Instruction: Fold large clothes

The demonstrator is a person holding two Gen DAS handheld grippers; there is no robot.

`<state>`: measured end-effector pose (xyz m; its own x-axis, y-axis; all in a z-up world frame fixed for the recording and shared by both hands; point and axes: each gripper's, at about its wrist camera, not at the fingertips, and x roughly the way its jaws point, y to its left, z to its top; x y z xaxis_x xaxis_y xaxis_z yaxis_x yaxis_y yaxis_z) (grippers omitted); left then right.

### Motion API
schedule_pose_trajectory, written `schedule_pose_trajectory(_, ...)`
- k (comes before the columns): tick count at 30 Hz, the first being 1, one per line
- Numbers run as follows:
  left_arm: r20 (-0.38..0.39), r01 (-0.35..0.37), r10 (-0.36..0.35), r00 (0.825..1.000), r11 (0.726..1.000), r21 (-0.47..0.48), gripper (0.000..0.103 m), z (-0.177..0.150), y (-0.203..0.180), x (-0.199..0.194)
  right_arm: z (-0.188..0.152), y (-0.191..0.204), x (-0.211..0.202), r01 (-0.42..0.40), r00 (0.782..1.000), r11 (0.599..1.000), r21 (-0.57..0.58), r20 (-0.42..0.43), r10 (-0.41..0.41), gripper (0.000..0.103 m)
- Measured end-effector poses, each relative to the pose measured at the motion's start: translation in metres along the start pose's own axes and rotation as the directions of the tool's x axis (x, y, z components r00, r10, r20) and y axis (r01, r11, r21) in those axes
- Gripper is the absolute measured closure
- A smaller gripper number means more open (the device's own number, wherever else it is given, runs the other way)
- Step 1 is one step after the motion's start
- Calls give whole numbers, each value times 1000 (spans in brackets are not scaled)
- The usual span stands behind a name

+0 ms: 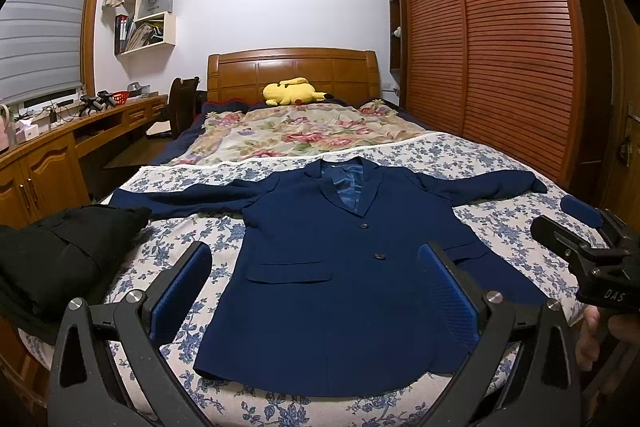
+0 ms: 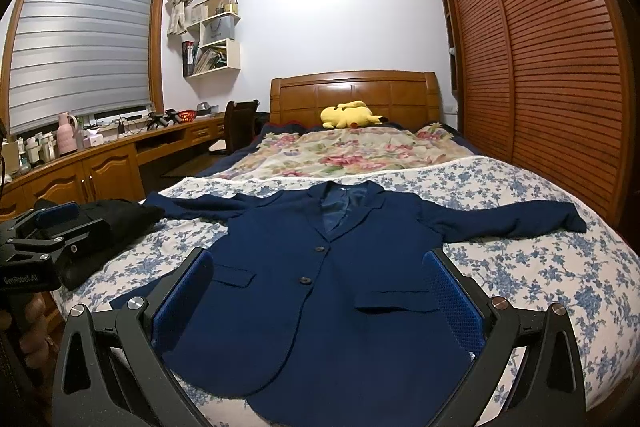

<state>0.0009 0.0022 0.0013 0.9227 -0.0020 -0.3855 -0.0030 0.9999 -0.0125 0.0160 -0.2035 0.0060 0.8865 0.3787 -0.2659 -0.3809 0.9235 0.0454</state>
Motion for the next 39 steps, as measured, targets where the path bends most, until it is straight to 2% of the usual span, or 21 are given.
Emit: schedule_pose_trajectory(39,3,6,-6,1000,1000,2,0,3,-19,-11,-2,-1,0,-8,1000,1000,9,5,8,0)
